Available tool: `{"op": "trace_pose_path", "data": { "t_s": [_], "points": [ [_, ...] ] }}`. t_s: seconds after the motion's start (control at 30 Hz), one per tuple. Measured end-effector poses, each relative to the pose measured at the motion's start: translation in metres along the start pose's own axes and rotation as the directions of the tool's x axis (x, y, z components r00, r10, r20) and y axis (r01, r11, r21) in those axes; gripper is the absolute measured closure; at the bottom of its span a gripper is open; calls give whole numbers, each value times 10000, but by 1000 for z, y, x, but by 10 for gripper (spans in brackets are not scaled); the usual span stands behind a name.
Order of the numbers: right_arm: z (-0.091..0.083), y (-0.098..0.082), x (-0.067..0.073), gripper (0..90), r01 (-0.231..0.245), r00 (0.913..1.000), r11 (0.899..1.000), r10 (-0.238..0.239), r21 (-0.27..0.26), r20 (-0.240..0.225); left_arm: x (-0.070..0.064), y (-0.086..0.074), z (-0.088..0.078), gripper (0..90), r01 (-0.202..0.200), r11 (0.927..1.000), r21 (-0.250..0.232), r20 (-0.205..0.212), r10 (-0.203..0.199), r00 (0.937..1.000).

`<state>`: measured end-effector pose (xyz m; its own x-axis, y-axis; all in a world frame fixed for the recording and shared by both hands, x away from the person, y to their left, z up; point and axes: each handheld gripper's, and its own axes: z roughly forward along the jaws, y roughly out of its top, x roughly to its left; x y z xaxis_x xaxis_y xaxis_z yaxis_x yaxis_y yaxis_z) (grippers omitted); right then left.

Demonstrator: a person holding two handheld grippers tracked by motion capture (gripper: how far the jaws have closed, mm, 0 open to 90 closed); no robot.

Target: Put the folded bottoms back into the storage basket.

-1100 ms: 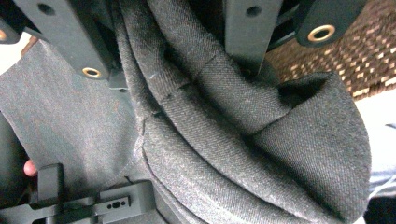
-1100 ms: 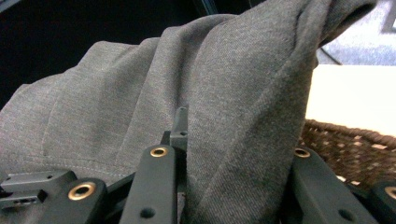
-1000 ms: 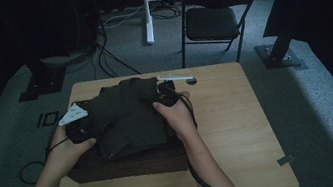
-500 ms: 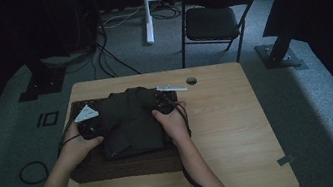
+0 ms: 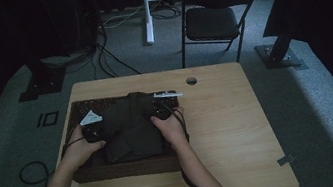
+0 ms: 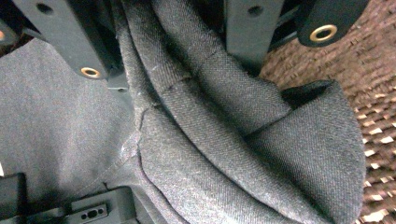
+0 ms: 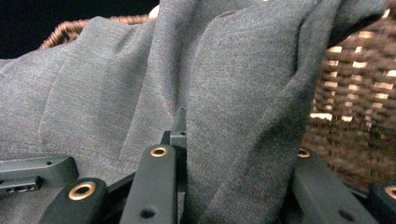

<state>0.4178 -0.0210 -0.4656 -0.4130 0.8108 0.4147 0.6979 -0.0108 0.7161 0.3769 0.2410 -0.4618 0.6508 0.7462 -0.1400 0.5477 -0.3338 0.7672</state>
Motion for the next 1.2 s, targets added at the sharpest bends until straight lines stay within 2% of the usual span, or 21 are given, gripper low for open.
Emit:
{"op": "trace_pose_path", "data": {
  "t_s": [0.17,0.33,0.53,0.63,0.67,0.77,0.8,0.87,0.97,1.03,1.07,1.13,1.2],
  "points": [
    [5,-4,1,683,50,9998,9996,-55,294,165,6,-11,7,653,367,9993,18,57,-367,9993],
    [13,-6,-2,682,-232,9995,9980,220,595,210,11,-17,11,648,641,9979,103,95,-642,9979],
    [24,-11,-4,668,125,9965,9904,-237,1377,798,12,-24,21,632,870,9955,384,68,-873,9962],
    [27,-12,-4,658,386,9939,9891,-527,1418,972,12,-25,22,624,911,9951,383,49,-913,9958],
    [30,-13,-4,633,527,9920,9878,-686,1466,1059,14,-28,24,615,1115,9928,446,-18,-1116,9938],
    [34,-14,-4,608,715,9878,9843,-923,1612,1254,14,-29,26,599,1207,9914,513,-135,-1201,9927],
    [36,-14,-4,591,885,9854,9825,-1104,1639,1298,14,-29,26,585,1266,9905,532,-191,-1257,9919],
    [38,-15,-6,555,867,9842,9832,-1095,1606,1391,15,-30,28,569,1355,9894,515,-256,-1343,9906],
    [41,-16,-7,461,1125,9806,9811,-1352,1571,1420,16,-32,29,503,1406,9882,616,-475,-1378,9893],
    [44,-18,-9,338,1366,9789,9811,-1549,1373,1335,16,-33,31,402,1427,9876,648,-758,-1377,9876],
    [45,-18,-10,325,1573,9770,9788,-1737,1314,1240,17,-33,31,350,1523,9858,708,-875,-1459,9854],
    [45,-18,-11,241,1534,9767,9803,-1696,1246,1313,19,-33,31,271,1561,9855,670,-1107,-1481,9827],
    [44,-16,-12,197,2070,9651,9708,-2229,1210,1377,20,-31,30,240,1732,9834,544,-1312,-1649,9775]
  ]
}}
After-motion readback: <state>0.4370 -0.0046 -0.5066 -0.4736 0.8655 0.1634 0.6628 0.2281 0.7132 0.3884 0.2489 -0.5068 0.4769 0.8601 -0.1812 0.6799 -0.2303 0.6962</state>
